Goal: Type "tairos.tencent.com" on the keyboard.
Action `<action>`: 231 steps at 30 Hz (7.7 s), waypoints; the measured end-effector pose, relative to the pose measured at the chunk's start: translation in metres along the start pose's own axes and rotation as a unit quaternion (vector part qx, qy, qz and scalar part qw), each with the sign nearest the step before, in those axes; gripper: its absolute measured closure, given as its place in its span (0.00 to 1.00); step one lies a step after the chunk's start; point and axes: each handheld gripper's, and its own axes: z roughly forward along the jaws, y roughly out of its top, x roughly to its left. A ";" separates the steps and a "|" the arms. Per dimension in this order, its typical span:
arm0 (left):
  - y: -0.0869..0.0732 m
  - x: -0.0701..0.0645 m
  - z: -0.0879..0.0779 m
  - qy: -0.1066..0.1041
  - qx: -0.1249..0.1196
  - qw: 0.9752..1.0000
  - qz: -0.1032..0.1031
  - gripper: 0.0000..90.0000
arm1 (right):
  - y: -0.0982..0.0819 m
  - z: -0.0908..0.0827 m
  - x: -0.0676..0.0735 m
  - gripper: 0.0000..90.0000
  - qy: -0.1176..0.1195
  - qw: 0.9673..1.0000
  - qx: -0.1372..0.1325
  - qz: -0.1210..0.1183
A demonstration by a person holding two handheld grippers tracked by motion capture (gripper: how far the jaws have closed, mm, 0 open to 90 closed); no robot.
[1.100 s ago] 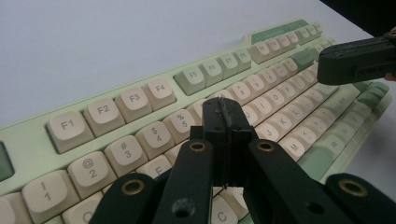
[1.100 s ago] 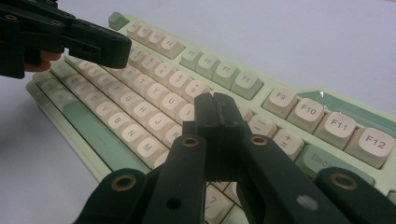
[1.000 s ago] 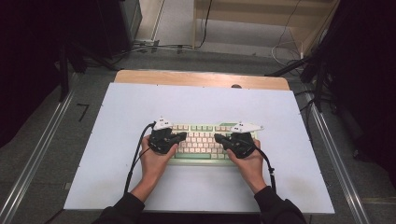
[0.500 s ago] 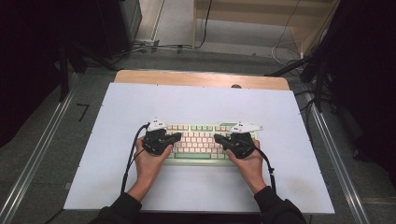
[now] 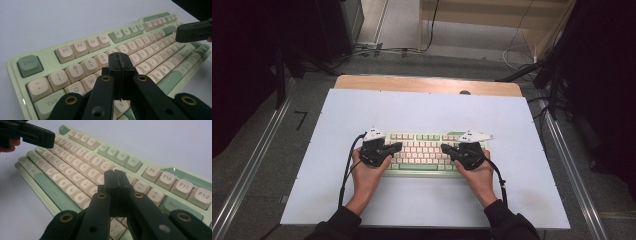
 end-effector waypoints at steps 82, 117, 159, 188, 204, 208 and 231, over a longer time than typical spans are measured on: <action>-0.018 0.010 -0.014 0.041 0.007 0.999 0.004 1.00 | -0.001 0.001 0.001 0.98 -0.001 1.000 0.002 0.000; -0.017 0.009 -0.015 0.026 -0.003 1.000 -0.002 1.00 | 0.004 0.020 0.009 0.98 0.002 1.000 0.012 -0.012; -0.017 0.008 -0.015 0.023 -0.006 1.000 0.003 1.00 | 0.007 0.045 0.015 0.98 -0.007 0.999 0.037 -0.030; -0.008 0.001 -0.001 0.015 -0.011 1.000 0.009 1.00 | 0.011 0.035 0.013 0.98 -0.006 0.999 0.017 -0.027; -0.004 -0.001 0.006 0.014 -0.010 1.000 0.011 1.00 | 0.012 0.030 0.012 0.98 -0.007 1.000 0.010 -0.022; -0.003 -0.002 0.007 0.014 -0.011 1.000 0.012 1.00 | 0.012 0.030 0.011 0.98 -0.005 1.000 0.009 -0.023; -0.001 -0.006 0.014 0.013 -0.007 1.000 0.020 1.00 | 0.012 0.029 0.011 0.98 -0.005 1.000 0.008 -0.020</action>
